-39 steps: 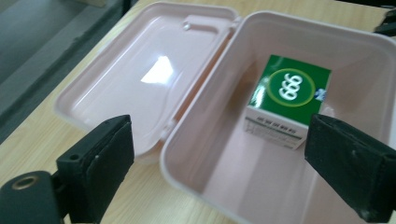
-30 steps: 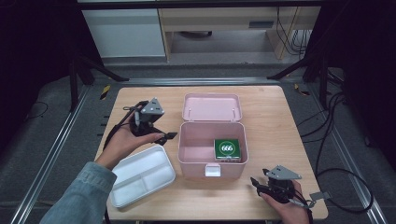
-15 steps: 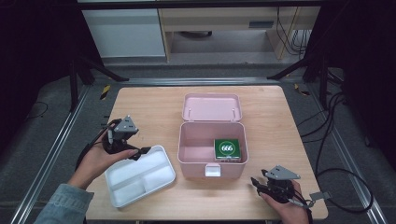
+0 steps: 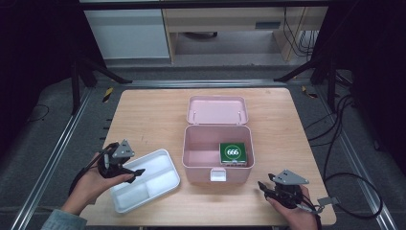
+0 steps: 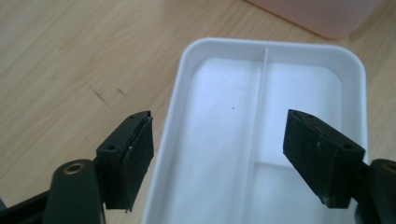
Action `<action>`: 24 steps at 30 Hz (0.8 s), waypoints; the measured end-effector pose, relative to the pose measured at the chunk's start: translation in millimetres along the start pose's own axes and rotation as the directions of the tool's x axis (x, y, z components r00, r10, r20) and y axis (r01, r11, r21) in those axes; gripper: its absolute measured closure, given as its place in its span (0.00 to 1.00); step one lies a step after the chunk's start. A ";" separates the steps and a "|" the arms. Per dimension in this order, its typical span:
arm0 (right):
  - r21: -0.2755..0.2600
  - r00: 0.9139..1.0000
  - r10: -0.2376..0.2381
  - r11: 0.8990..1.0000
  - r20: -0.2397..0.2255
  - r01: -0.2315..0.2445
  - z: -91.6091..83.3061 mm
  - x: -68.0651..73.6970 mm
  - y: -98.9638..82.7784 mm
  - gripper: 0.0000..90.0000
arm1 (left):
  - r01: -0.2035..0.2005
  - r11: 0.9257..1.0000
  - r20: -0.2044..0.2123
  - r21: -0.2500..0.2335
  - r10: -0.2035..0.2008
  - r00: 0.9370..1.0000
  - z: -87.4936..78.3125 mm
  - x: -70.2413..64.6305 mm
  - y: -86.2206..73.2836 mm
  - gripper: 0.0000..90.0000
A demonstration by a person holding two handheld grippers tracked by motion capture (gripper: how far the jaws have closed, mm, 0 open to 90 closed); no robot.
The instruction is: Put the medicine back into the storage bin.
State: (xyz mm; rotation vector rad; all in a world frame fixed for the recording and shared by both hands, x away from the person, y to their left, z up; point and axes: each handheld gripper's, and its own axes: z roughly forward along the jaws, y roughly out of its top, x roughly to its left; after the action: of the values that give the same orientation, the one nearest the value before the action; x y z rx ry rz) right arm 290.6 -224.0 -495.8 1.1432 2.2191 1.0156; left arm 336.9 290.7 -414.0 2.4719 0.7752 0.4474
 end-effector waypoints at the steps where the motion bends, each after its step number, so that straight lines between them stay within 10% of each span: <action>1: -0.001 1.000 0.001 1.000 0.000 -0.001 -0.1 -0.2 -0.2 0.55 | -0.006 1.000 0.005 0.007 0.006 1.000 2.0 -3.6 -4.1 0.31; 24: 0.010 1.000 -0.006 1.000 -0.005 0.006 1.8 1.3 -0.2 0.56 | -0.029 0.992 0.085 0.122 0.018 0.996 40.5 -8.6 -37.9 0.71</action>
State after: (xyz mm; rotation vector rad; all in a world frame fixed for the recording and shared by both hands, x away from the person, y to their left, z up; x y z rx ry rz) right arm 291.0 -222.3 -497.2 1.1383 2.2330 1.0072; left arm 331.7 297.5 -469.5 2.5983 0.7607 0.3101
